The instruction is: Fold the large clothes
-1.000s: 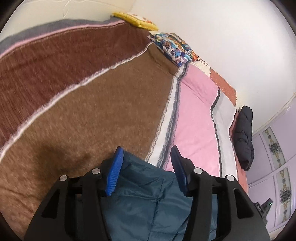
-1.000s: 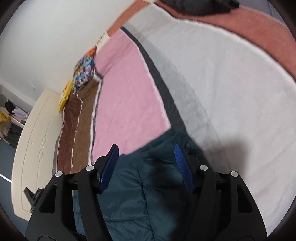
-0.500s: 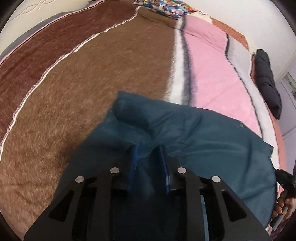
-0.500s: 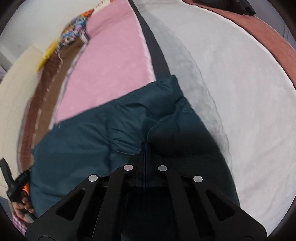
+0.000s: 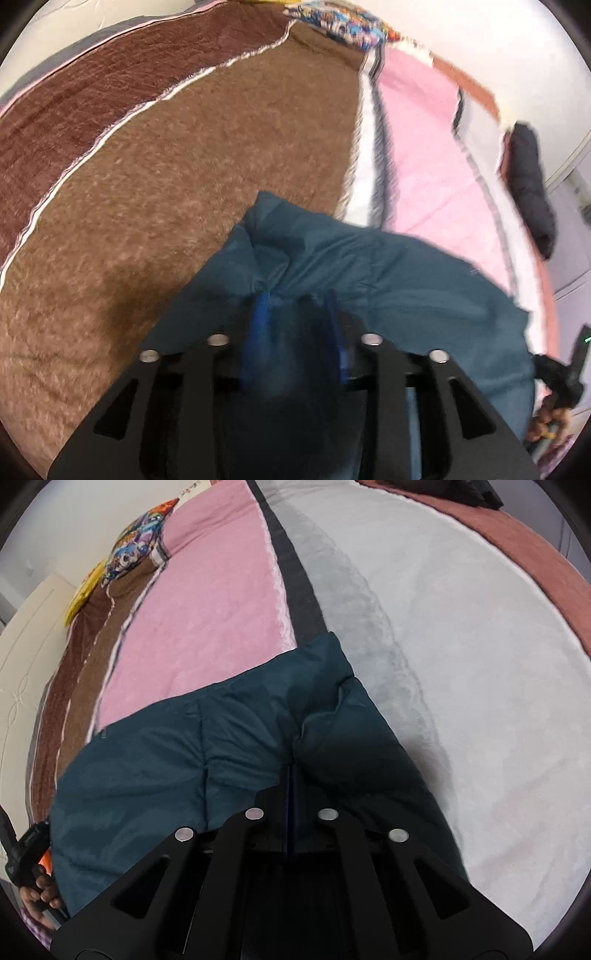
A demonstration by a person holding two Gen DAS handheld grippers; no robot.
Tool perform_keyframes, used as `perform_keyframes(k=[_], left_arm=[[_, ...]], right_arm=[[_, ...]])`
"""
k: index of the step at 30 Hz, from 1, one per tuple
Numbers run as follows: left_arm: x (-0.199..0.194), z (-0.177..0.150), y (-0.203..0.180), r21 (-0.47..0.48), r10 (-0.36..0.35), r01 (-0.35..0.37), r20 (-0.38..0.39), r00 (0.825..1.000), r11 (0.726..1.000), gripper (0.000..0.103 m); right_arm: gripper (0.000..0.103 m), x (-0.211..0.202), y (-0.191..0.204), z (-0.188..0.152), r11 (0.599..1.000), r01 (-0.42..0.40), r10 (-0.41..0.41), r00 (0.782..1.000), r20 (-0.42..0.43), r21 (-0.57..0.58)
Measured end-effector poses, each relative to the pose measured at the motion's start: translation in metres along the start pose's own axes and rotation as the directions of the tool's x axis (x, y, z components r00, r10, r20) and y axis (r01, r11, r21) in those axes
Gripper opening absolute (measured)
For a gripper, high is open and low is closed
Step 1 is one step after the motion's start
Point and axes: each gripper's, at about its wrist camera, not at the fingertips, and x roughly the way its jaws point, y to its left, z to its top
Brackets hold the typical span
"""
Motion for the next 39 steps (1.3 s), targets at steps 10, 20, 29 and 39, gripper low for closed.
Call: perform_keyframes(k=[10,20,29,39], left_arm=[[-0.106,-0.062,0.044,-0.065,-0.113,0.114,0.016,0.993,0.991,0.061],[-0.147,-0.164,0.081,-0.276,-0.216,0.207,-0.001,0.976,0.939,0.073],[-0.095,-0.174,0.081,-0.422,-0.257,0.220,-0.031,0.966,0.879,0.078],[-0.055,-0.162,0.075,-0.446,-0.187,0.153,-0.035,0.982,0.882,0.079]], right_arm=[[0.018,-0.101,-0.026,-0.076,0.996,-0.063,0.067,0.996,0.061,-0.064],[0.047,-0.154,-0.061,-0.195,0.990,-0.135,0.135,0.991,0.018,0.025],[0.067,-0.139,-0.079,-0.217,0.942,-0.273,0.282,0.959,-0.019,0.197],[0.071,-0.106,-0.077,-0.191,0.937,-0.238,0.239,0.971,0.029,0.254]])
